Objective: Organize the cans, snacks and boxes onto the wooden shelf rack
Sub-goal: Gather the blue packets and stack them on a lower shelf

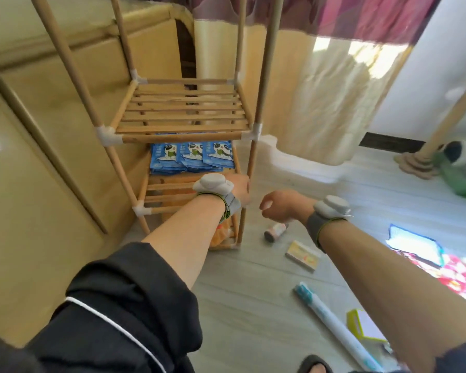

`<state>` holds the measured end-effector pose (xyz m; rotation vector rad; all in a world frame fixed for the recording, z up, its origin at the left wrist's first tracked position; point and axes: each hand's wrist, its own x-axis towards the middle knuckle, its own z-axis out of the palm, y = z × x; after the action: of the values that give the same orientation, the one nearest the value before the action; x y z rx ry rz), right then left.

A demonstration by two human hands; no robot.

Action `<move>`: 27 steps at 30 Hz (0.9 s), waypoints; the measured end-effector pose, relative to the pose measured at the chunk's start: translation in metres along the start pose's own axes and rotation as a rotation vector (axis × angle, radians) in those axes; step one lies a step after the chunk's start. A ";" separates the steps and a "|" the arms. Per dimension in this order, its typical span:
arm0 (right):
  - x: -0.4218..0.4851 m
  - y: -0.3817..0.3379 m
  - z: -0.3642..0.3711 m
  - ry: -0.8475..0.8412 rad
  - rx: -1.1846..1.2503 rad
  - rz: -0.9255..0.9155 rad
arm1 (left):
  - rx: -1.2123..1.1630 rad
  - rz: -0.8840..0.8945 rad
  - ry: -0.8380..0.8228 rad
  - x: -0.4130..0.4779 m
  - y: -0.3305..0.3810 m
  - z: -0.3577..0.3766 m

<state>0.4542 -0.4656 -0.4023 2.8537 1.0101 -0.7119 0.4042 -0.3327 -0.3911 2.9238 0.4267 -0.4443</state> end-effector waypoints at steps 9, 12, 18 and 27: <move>-0.119 0.149 0.018 0.124 0.147 0.246 | 0.043 0.243 -0.005 0.004 0.148 0.001; -0.171 0.204 0.028 0.178 0.206 0.360 | 0.031 0.303 -0.043 -0.005 0.220 -0.002; -0.275 0.299 0.060 0.277 0.304 0.653 | 0.059 0.580 -0.057 -0.024 0.339 0.031; -0.331 0.359 0.130 0.239 0.396 0.966 | 0.003 0.754 -0.051 -0.041 0.399 0.093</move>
<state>0.3908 -0.9664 -0.4196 3.2300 -0.6151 -0.4887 0.4617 -0.7395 -0.4229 2.7793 -0.6662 -0.3903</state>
